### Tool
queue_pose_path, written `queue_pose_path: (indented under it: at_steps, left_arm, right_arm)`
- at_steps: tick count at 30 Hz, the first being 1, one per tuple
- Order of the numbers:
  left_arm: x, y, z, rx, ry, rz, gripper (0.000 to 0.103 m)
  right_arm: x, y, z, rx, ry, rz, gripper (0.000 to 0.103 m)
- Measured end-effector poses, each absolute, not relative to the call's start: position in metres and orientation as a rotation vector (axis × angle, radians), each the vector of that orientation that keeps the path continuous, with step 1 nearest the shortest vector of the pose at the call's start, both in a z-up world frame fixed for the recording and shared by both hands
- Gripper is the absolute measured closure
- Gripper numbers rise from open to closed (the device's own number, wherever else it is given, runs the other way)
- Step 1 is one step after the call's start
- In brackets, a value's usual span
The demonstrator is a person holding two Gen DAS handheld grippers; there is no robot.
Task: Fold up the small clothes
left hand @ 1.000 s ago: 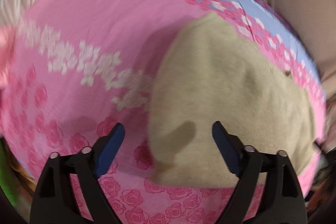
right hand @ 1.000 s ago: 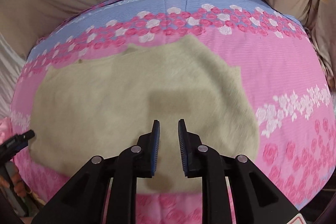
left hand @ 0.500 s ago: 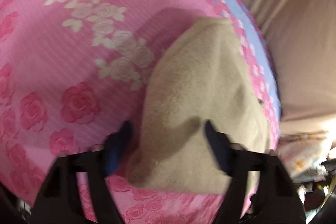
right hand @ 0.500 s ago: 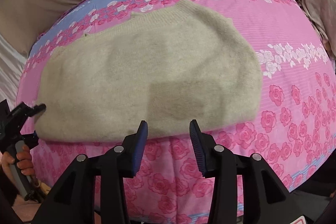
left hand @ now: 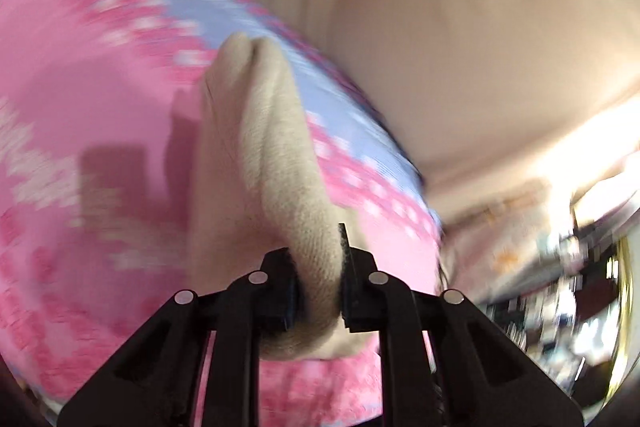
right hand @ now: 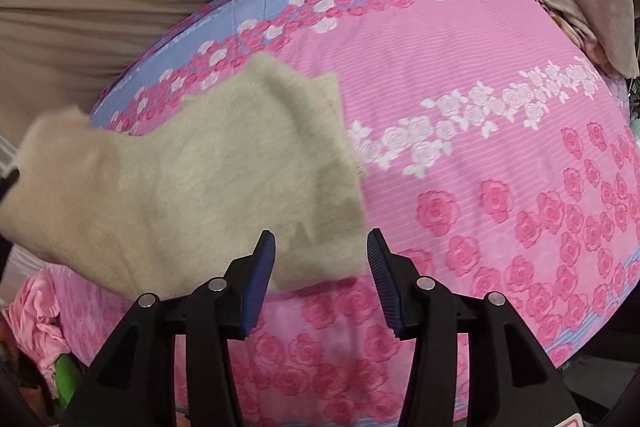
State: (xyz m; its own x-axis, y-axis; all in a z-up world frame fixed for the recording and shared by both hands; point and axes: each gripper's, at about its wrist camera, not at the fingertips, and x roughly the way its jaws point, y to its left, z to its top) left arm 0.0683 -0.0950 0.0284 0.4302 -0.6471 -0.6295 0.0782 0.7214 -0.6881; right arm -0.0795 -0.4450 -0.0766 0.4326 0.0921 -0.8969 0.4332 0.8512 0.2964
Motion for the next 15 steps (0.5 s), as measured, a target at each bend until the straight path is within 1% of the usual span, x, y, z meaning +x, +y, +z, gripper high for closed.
queue_pose_path:
  at_steps: [2, 4, 5, 8, 10, 11, 12, 13, 14, 15]
  left_arm:
    - [0.064, -0.141, 0.033, -0.565, 1.047, -0.577, 0.089]
    - [0.057, -0.185, 0.022, -0.497, 1.089, -0.622, 0.088]
    - [0.055, -0.207, 0.011, -0.465, 1.125, -0.636, 0.088]
    - [0.049, -0.259, -0.045, -0.348, 1.266, -0.621, 0.08]
    - [0.044, -0.272, -0.069, -0.293, 1.338, -0.551, 0.069]
    - [0.04, -0.27, -0.074, -0.29, 1.354, -0.506, 0.067]
    - [0.042, -0.263, -0.072, -0.315, 1.34, -0.498, 0.062]
    - [0.04, -0.256, -0.065, -0.343, 1.313, -0.493, 0.049]
    - [0.039, -0.242, -0.052, -0.38, 1.268, -0.473, 0.043]
    - [0.036, -0.23, -0.041, -0.408, 1.229, -0.466, 0.035]
  right_arm:
    - [-0.083, -0.454, -0.074, 0.534, 1.103, -0.224, 0.055]
    - [-0.088, -0.464, -0.073, 0.531, 1.094, -0.225, 0.054]
    - [-0.09, -0.469, -0.073, 0.53, 1.09, -0.22, 0.054]
    - [-0.094, -0.48, -0.072, 0.519, 1.091, -0.213, 0.052]
    - [-0.094, -0.484, -0.072, 0.508, 1.095, -0.207, 0.052]
    - [-0.092, -0.484, -0.069, 0.496, 1.095, -0.194, 0.052]
    - [-0.09, -0.483, -0.066, 0.484, 1.09, -0.175, 0.052]
    - [-0.086, -0.48, -0.06, 0.475, 1.08, -0.151, 0.048]
    - [-0.082, -0.477, -0.055, 0.472, 1.067, -0.121, 0.041]
    - [-0.076, -0.474, -0.051, 0.477, 1.058, -0.089, 0.037]
